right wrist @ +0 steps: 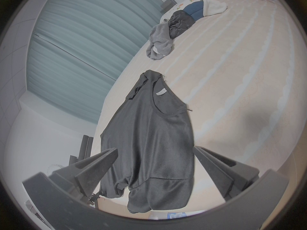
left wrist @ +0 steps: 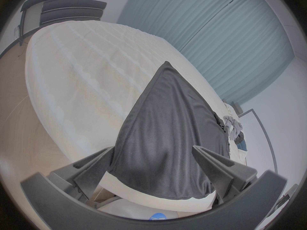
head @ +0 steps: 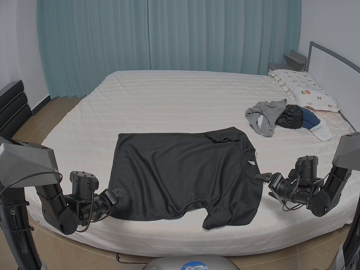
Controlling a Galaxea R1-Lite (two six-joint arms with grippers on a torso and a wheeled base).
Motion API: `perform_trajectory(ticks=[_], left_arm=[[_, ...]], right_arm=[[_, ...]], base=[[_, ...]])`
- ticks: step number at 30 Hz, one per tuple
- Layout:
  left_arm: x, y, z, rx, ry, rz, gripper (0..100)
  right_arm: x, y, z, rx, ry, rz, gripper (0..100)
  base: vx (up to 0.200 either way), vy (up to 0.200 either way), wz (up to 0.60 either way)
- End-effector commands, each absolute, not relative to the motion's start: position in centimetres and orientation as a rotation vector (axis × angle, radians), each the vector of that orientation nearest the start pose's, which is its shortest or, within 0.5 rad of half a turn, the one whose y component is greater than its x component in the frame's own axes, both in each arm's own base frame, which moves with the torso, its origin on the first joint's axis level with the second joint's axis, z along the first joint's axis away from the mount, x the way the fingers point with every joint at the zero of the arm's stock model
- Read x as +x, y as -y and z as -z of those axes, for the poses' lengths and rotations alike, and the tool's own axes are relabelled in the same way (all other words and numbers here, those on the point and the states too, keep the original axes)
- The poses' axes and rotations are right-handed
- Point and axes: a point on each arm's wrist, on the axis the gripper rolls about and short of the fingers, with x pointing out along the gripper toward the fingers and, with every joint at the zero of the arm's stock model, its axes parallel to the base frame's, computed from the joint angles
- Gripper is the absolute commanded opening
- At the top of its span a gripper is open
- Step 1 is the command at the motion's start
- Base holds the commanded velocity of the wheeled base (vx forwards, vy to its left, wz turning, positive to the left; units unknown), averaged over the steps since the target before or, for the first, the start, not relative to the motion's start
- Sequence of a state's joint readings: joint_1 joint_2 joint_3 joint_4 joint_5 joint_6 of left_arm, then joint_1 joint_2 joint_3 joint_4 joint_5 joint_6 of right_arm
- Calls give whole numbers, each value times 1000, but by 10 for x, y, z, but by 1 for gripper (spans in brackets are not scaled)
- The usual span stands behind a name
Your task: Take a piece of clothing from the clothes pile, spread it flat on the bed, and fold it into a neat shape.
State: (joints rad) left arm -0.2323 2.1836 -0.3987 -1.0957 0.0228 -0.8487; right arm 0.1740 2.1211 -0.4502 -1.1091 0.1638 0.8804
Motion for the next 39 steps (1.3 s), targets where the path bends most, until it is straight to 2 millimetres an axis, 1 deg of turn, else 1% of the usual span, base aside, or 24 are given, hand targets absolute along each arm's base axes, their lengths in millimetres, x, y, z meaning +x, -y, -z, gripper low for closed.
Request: perform_trajectory(ticks=[1, 7, 11, 13, 16, 18, 19, 21, 25, 28, 29, 33, 36, 39], left_arm=[[279, 67, 9, -718, -736, -103, 100], [279, 63, 8, -695, -724, -126, 100], [270, 62, 11, -608, -745, -167, 100], [263, 62, 7, -536, -739, -178, 100], [262, 62, 9, -521, -747, -178, 100], [262, 62, 11, -519, -753, -180, 100], [265, 62, 18, -517, -767, -185, 100], [266, 63, 23, -516, -776, -188, 100], [272, 64, 30, -521, -784, -191, 100], [272, 64, 33, -518, -794, -193, 100], [272, 64, 32, -518, -794, -193, 0], [271, 64, 29, -521, -784, -191, 0], [269, 64, 20, -527, -761, -182, 0], [270, 64, 18, -528, -750, -180, 0]], right_arm=[[295, -56, -16, 844, -687, -56, 100], [296, -60, -7, 836, -694, -61, 100], [294, -60, -6, 835, -686, -66, 100], [295, -60, -5, 835, -684, -66, 100], [294, -61, -4, 833, -692, -68, 100], [293, -61, -1, 832, -704, -64, 100], [293, -61, 3, 830, -716, -59, 100], [293, -63, 5, 828, -724, -62, 100], [291, -67, 7, 819, -739, -70, 100], [289, -69, 14, 808, -764, -62, 100], [289, -69, 16, 804, -770, -61, 100], [287, -69, 18, 791, -783, -62, 100], [285, -71, 20, 787, -799, -60, 100], [285, -73, 26, 782, -817, -58, 100]], base=[[0, 0, 0], [0, 0, 0], [0, 0, 0], [0, 0, 0], [0, 0, 0], [0, 0, 0], [0, 0, 0], [0, 0, 0], [0, 0, 0], [0, 0, 0], [0, 0, 0], [0, 0, 0], [0, 0, 0], [0, 0, 0]])
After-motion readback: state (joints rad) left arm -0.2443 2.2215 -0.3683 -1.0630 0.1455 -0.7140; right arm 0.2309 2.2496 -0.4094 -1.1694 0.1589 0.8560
